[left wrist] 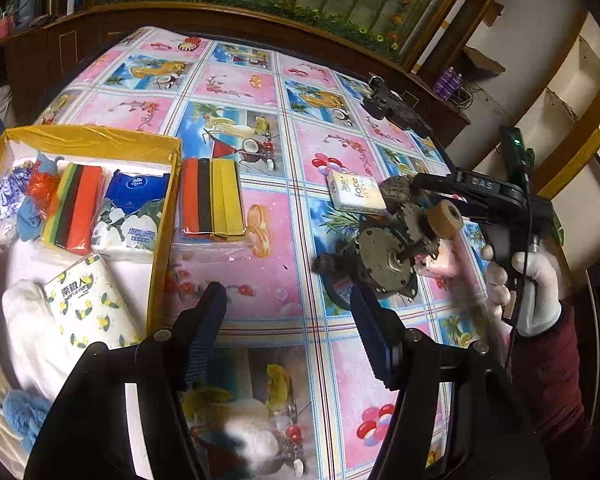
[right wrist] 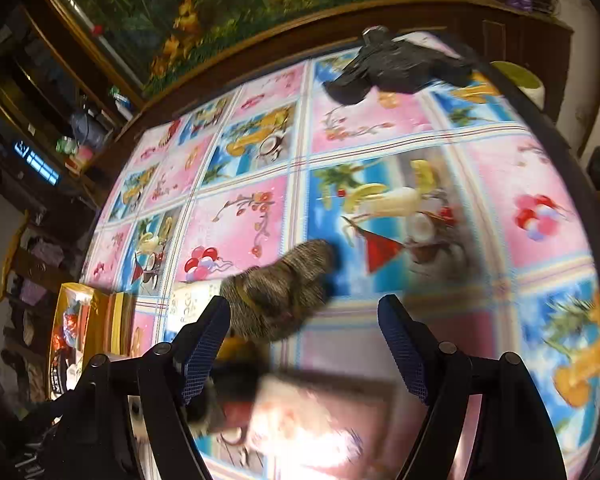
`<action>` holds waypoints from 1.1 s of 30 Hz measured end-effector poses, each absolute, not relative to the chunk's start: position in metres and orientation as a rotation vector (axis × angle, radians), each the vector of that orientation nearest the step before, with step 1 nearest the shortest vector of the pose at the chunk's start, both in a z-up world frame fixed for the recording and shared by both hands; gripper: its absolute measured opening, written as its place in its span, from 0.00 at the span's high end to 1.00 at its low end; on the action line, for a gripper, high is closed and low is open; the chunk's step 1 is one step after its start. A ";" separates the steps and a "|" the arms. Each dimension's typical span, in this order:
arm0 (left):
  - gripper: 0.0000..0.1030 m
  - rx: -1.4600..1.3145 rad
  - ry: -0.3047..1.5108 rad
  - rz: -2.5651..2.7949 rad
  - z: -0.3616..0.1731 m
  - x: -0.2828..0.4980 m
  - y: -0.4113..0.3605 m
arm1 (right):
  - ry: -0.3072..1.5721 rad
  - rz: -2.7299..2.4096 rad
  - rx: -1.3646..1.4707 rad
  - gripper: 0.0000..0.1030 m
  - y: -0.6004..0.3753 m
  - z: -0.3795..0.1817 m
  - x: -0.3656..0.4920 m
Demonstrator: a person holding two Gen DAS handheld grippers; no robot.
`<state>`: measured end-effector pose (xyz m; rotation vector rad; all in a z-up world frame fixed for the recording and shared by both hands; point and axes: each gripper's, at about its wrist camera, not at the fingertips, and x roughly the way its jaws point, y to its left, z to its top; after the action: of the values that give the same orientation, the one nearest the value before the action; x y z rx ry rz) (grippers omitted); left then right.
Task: Organize soft objects
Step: 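Grasp the white tissue pack with the left tool while the right tool grasps the brown knitted hat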
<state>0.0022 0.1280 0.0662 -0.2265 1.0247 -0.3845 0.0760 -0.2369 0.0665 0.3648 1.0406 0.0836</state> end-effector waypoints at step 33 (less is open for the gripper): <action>0.39 0.406 1.141 -0.846 0.020 0.150 -0.009 | 0.955 0.096 0.446 0.40 -0.267 0.022 0.072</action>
<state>0.1495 -0.0086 0.0200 0.4058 1.1413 -0.8462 0.0716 -0.2668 0.0215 0.4456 0.9548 0.0956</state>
